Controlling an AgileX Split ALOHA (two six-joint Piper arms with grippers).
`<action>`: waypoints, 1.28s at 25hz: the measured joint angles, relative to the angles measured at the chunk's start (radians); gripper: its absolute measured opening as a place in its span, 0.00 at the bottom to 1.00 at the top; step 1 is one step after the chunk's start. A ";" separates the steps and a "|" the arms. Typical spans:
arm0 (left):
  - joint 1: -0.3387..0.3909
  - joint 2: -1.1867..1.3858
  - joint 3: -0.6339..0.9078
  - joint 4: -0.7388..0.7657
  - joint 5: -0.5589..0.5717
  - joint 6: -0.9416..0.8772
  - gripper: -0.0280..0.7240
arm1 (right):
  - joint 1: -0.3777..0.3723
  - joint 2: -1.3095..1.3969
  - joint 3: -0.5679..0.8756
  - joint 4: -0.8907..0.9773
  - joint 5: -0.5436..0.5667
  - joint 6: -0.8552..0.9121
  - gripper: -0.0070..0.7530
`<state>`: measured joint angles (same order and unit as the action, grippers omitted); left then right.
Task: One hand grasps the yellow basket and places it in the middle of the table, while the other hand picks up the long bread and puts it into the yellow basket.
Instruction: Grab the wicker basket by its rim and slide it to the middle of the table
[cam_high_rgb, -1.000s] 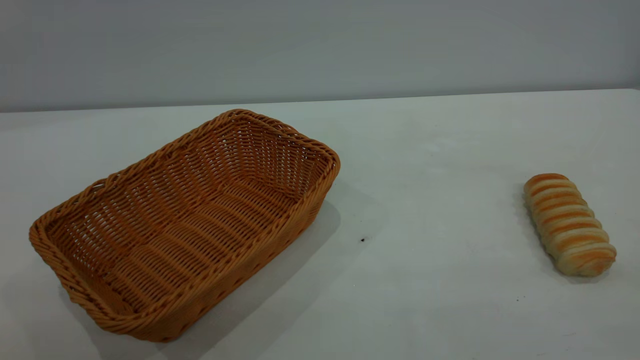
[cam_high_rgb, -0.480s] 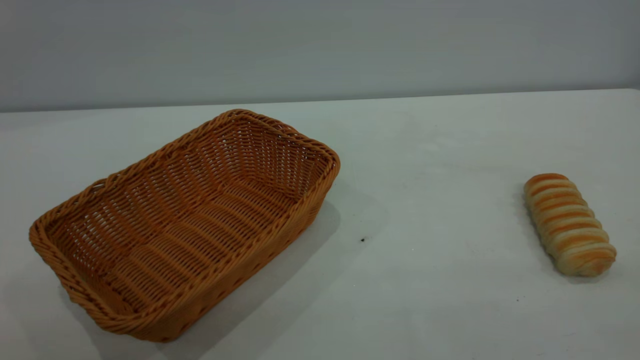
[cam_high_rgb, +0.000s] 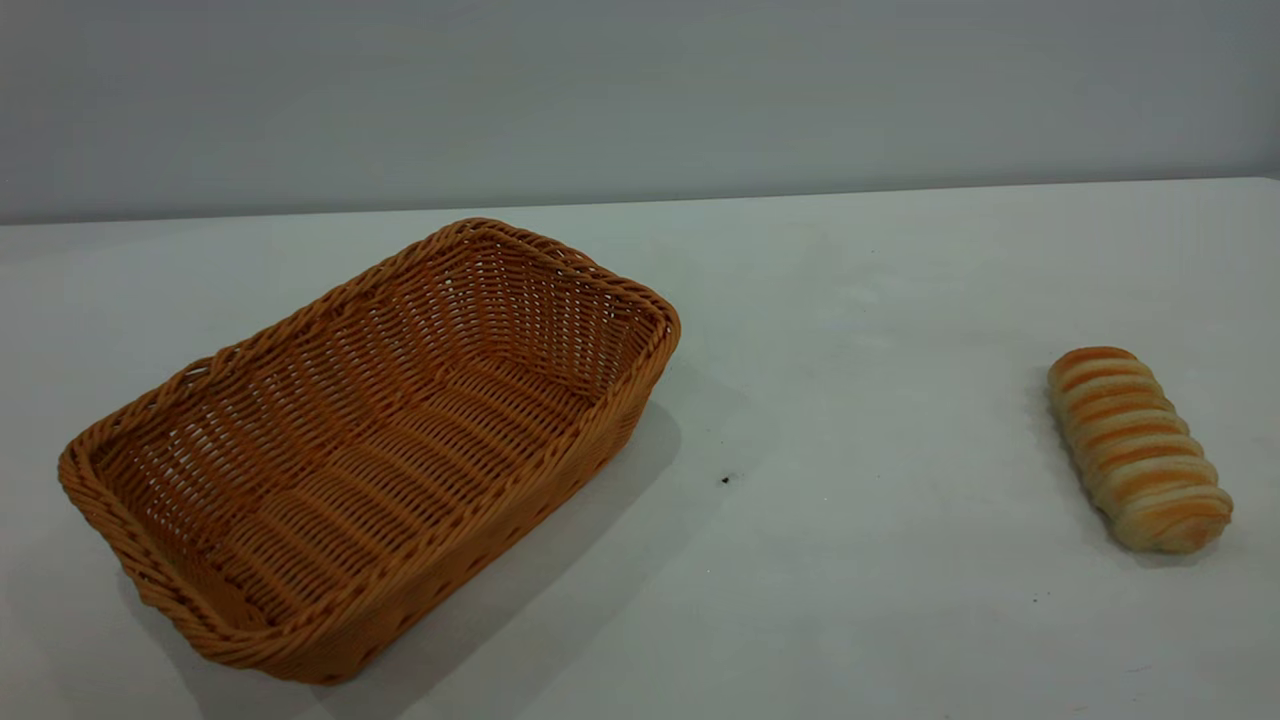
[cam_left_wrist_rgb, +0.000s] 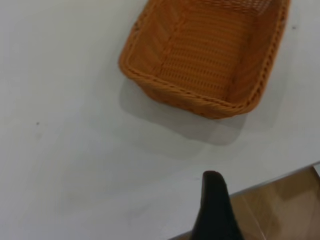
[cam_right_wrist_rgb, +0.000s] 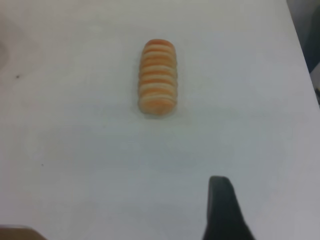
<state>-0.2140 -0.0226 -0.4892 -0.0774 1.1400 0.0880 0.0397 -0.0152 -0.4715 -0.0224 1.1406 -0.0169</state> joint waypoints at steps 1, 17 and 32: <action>-0.012 0.000 0.000 0.000 0.000 0.000 0.82 | 0.000 0.000 0.000 0.001 0.000 0.000 0.66; -0.024 0.186 -0.007 0.162 -0.073 -0.463 0.82 | 0.158 0.101 -0.026 -0.201 -0.112 0.134 0.66; -0.024 0.843 -0.007 0.168 -0.532 -0.524 0.74 | 0.160 0.554 -0.188 -0.283 -0.221 0.203 0.66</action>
<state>-0.2378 0.8207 -0.4959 0.0907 0.6082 -0.4363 0.1994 0.5391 -0.6599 -0.3053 0.9201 0.1863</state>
